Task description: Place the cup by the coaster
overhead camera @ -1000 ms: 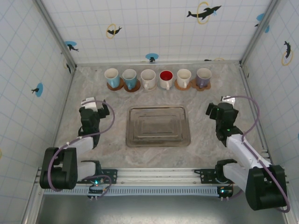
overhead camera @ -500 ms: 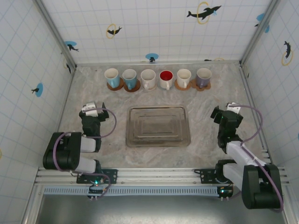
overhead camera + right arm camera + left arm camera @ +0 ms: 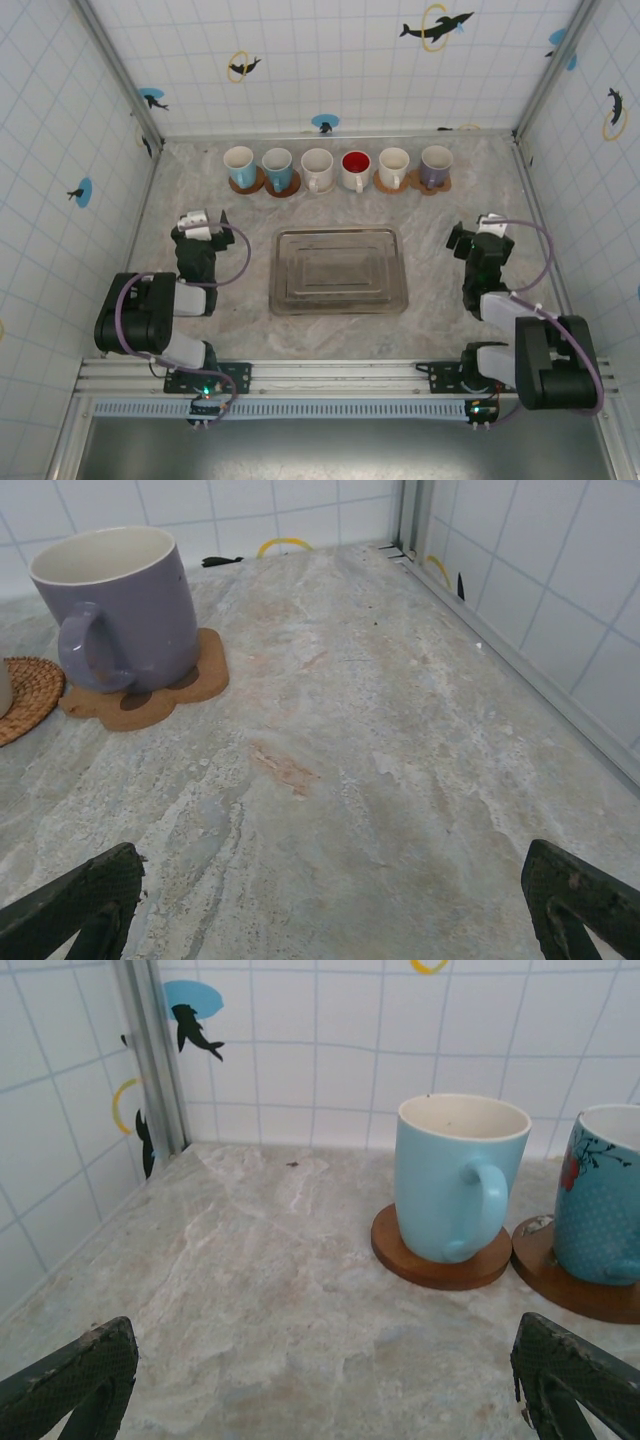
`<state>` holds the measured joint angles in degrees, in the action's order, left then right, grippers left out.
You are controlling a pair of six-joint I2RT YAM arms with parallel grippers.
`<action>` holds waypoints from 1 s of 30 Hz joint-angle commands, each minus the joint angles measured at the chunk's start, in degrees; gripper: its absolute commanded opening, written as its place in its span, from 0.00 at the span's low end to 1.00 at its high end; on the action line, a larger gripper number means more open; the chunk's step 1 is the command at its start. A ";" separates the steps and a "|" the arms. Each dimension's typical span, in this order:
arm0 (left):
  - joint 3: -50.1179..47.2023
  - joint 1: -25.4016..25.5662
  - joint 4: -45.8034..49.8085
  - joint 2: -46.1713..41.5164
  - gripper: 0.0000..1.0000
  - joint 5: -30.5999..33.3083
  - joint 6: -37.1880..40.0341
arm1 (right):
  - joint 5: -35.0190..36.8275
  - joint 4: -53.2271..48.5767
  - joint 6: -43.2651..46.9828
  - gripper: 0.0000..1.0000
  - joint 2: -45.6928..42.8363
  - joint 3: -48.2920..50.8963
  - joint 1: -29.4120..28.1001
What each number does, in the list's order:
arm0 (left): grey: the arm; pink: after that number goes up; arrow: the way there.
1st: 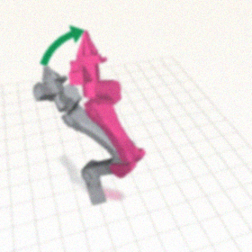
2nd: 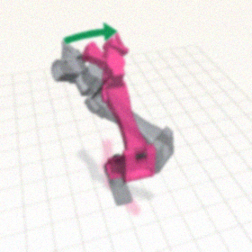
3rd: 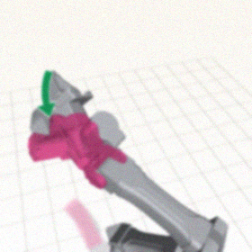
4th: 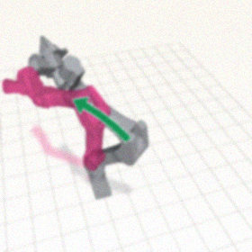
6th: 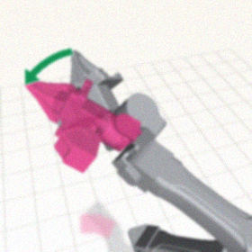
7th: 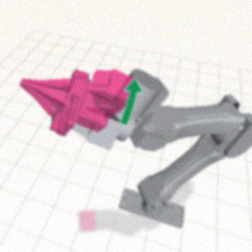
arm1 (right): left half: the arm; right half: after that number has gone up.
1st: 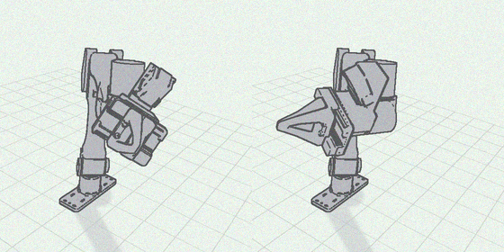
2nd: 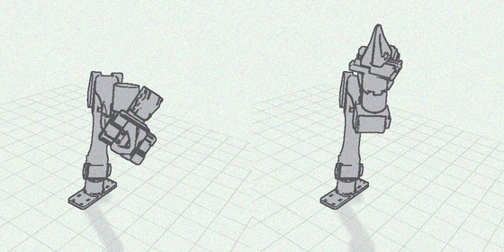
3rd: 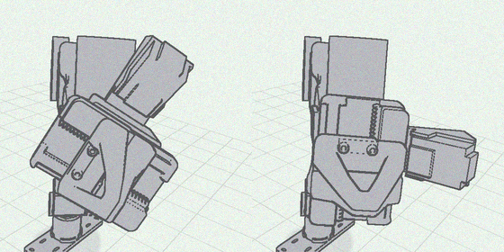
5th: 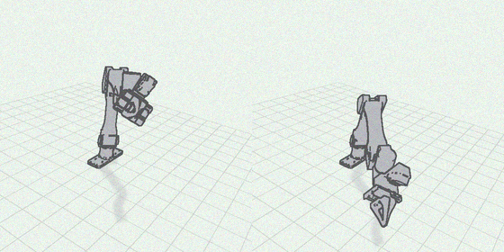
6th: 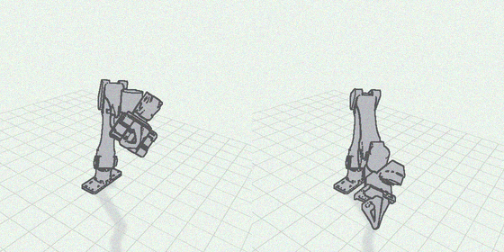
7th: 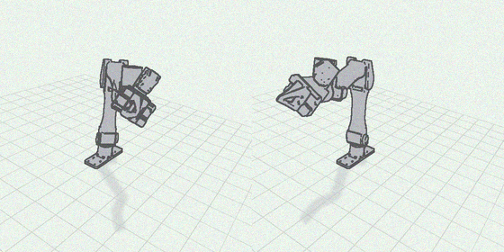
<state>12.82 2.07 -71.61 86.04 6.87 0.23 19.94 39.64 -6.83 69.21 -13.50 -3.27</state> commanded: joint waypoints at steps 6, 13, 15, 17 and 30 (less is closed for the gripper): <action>1.16 -0.57 2.62 0.56 0.97 -1.24 1.26 | -2.09 10.88 3.47 1.00 6.16 -4.01 0.50; 1.15 -0.53 2.71 0.54 0.97 -1.24 1.27 | -1.60 23.70 2.45 1.00 16.13 -2.47 0.88; 1.26 -0.52 2.73 0.61 0.97 -1.21 1.27 | -1.77 20.56 2.10 1.00 14.84 -2.79 0.94; 1.24 -0.56 2.80 0.53 0.97 -1.16 1.27 | -2.52 19.48 2.41 1.00 15.30 -3.87 1.07; 1.22 -0.56 2.80 0.54 0.98 -1.16 1.34 | -1.76 18.54 2.35 1.00 14.99 -4.08 0.81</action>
<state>13.04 2.07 -68.77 86.04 6.59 0.25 17.69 55.40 -4.71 84.64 -16.53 -2.57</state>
